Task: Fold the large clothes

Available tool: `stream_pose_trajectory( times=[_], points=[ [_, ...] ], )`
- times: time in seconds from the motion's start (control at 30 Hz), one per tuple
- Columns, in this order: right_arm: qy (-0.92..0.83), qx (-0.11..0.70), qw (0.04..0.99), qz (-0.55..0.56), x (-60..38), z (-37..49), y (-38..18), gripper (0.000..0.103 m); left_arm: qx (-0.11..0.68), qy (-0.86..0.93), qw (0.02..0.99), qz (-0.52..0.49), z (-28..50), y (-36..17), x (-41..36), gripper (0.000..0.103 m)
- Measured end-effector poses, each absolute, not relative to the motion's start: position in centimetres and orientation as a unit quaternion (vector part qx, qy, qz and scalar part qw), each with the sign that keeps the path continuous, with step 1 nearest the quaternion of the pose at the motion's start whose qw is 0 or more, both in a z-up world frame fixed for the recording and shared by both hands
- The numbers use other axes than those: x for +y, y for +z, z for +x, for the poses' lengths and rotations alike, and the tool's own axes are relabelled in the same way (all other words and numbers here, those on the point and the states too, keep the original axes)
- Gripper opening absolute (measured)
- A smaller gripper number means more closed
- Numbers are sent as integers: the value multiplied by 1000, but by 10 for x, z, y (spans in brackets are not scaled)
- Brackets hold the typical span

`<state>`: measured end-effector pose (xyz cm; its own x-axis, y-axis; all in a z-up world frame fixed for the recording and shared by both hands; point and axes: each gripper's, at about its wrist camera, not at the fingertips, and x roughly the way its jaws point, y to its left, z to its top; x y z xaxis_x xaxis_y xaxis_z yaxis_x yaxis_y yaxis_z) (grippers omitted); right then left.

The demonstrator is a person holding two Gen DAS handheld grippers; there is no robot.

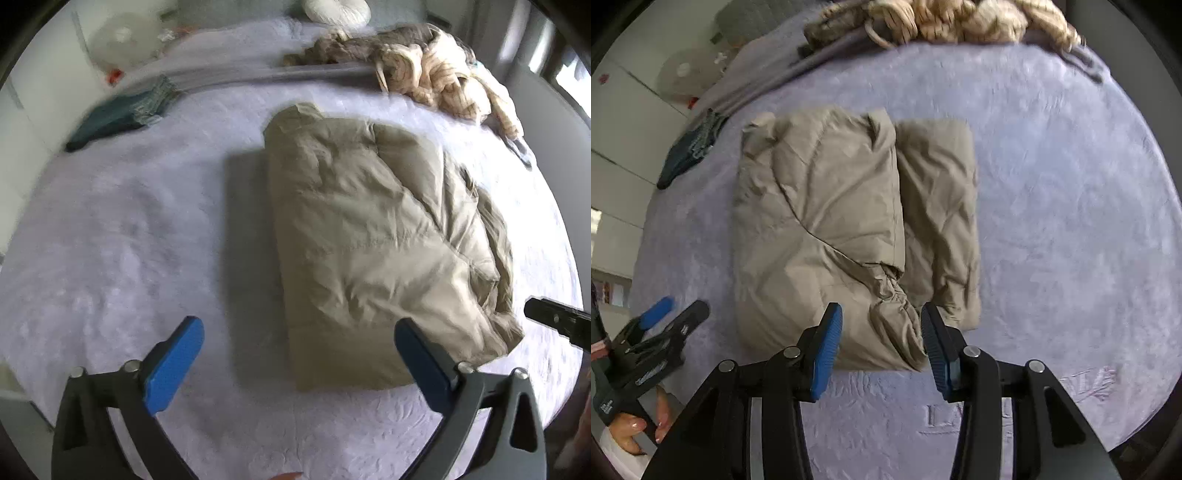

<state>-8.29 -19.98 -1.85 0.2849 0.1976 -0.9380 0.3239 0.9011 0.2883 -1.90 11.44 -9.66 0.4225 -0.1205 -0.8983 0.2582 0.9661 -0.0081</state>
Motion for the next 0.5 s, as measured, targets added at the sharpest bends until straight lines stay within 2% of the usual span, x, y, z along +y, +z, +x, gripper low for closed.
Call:
stream_pose_trajectory(
  times=[0.07,0.23,0.3,0.4,0.5],
  points=[
    [-43,590,778,210,-207,-89,-7,52,519,-113,845,55,-28,-81,114,103],
    [-56,566,805,170,-202,-99,22,67,504,-97,858,35,-49,-46,111,103],
    [-62,551,819,148,-200,-102,34,84,494,-89,864,39,-58,-34,107,103],
    [-64,529,836,129,-203,-106,53,90,479,-78,873,51,-70,-20,102,103],
    [-64,499,855,122,-204,-113,70,91,469,-74,879,54,-81,-7,99,103]
  ],
)
